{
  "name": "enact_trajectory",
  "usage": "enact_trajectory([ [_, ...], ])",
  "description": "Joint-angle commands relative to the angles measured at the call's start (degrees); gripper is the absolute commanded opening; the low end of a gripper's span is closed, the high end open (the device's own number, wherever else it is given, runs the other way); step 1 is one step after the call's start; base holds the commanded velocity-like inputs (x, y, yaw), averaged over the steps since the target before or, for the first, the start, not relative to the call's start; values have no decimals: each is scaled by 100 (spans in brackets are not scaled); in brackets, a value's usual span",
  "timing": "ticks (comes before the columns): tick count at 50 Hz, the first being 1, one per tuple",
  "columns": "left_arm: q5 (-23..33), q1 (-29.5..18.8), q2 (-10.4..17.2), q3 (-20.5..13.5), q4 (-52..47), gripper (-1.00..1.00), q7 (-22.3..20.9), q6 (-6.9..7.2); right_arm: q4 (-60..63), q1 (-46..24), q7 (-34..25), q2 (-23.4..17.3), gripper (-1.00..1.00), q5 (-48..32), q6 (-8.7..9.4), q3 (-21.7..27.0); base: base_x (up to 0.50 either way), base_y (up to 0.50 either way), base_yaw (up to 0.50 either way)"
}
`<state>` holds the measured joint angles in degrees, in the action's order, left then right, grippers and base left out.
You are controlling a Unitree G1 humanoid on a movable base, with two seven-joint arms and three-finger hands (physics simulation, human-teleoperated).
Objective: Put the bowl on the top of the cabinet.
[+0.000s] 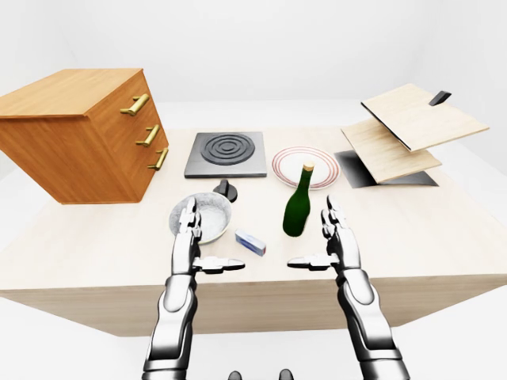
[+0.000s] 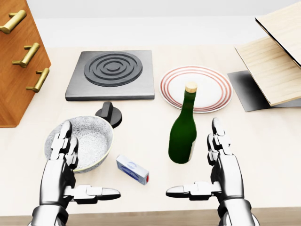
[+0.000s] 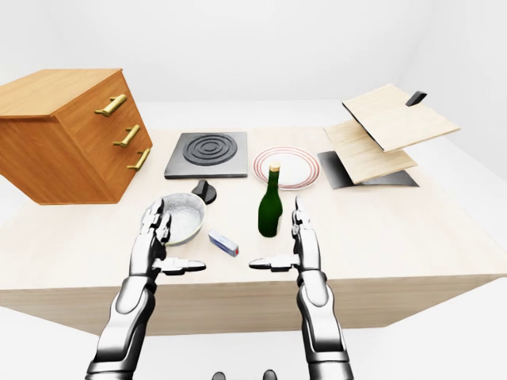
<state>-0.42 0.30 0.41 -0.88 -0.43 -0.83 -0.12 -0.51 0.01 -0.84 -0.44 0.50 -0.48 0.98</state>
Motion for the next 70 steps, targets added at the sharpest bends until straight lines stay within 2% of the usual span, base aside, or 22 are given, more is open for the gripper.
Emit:
enact_trajectory([
  [1, -77, 62, 62, -159, -82, 100, -117, -28, -91, 20, -120, -71, 100, 67, -96, 150, 0, 0, 0],
  [10, -121, -20, 81, -202, 6, 100, -97, -13, -149, -54, -76, -77, 100, 32, -72, 147, 0, 0, 0],
  [12, -139, -19, 84, -221, -29, 100, -82, -35, -80, -28, -47, -83, 100, -27, -130, 137, 0, 0, 0],
  [14, -54, 42, 85, -292, -478, 100, 99, -301, 564, 142, 97, -107, 100, -366, -278, 82, 0, 0, 0],
  [15, -101, 101, 89, -331, -1042, 100, 139, -175, 749, 230, 157, -93, 100, -443, -452, 98, 0, 0, 0],
  [16, -90, 107, 99, -365, -1330, 100, 171, -204, 747, 303, 176, -75, 100, -458, -452, 113, 0, 0, 0],
  [17, -94, 87, 109, -451, -1729, 100, 244, -329, 1699, 351, 139, -78, 100, -442, -226, 131, 0, 0, 0],
  [19, -274, 110, 122, -537, -2429, 100, 195, -224, 2421, 352, 132, -79, 100, -484, 47, 190, 0, 0, 0],
  [21, -372, 195, 141, -665, -3458, 100, 175, -360, 3552, 392, 47, -96, 100, -633, 314, 161, 0, 0, 0],
  [30, -374, 255, 78, -700, -3812, 100, 112, -382, 3932, 440, -25, -30, 100, -829, 347, 124, 0, 0, 0],
  [31, -449, 360, 54, -678, -4465, 100, 133, -140, 4284, 683, -42, -39, 100, -1173, -170, -152, 0, 0, 0],
  [33, -431, 359, 40, -675, -4514, 100, 121, -105, 4247, 685, -74, -22, 100, -1203, -236, -163, 0, 0, 0],
  [34, -416, 365, 31, -676, -4582, 100, 123, -60, 4274, 638, -108, -7, 100, -1195, -124, -152, 0, 0, 0],
  [41, -389, 337, 17, -671, -4691, 100, 121, 37, 4249, 656, -148, 11, 100, -1269, -120, -203, 0, 0, 0],
  [42, -391, 323, 21, -655, -4690, 100, 107, 61, 4628, 527, -241, 27, 100, -1277, 409, -203, 0, 26, 0],
  [43, -387, 309, 25, -644, -4674, 100, 95, 69, 4423, 635, -185, 24, 100, -1279, 105, -234, 0, 27, 0],
  [45, -392, 306, 23, -639, -4663, 100, 89, 66, 4402, 654, -177, 25, 100, -1282, 66, -248, 0, 28, 0],
  [57, -366, 173, 64, -659, -4596, 100, 102, 134, 4510, 543, -206, 18, 100, -1334, 308, -276, 0, 29, 0],
  [58, -363, 167, 64, -660, -4581, 100, 103, 137, 4589, 458, -243, 11, 100, -1327, 482, -242, 0, 30, 0],
  [62, -352, 152, 72, -666, -4612, 100, 113, 188, 4589, 430, -250, 11, 100, -1307, 542, -225, 0, 29, 0],
  [69, -363, 184, 62, -659, -4542, 100, 87, 128, 4569, 470, -235, 15, 100, -1288, 493, -224, 0, 29, 0],
  [70, -362, 188, 62, -660, -4534, 100, 83, 116, 4488, 517, -212, 15, 100, -1286, 370, -235, 0, 29, 0],
])
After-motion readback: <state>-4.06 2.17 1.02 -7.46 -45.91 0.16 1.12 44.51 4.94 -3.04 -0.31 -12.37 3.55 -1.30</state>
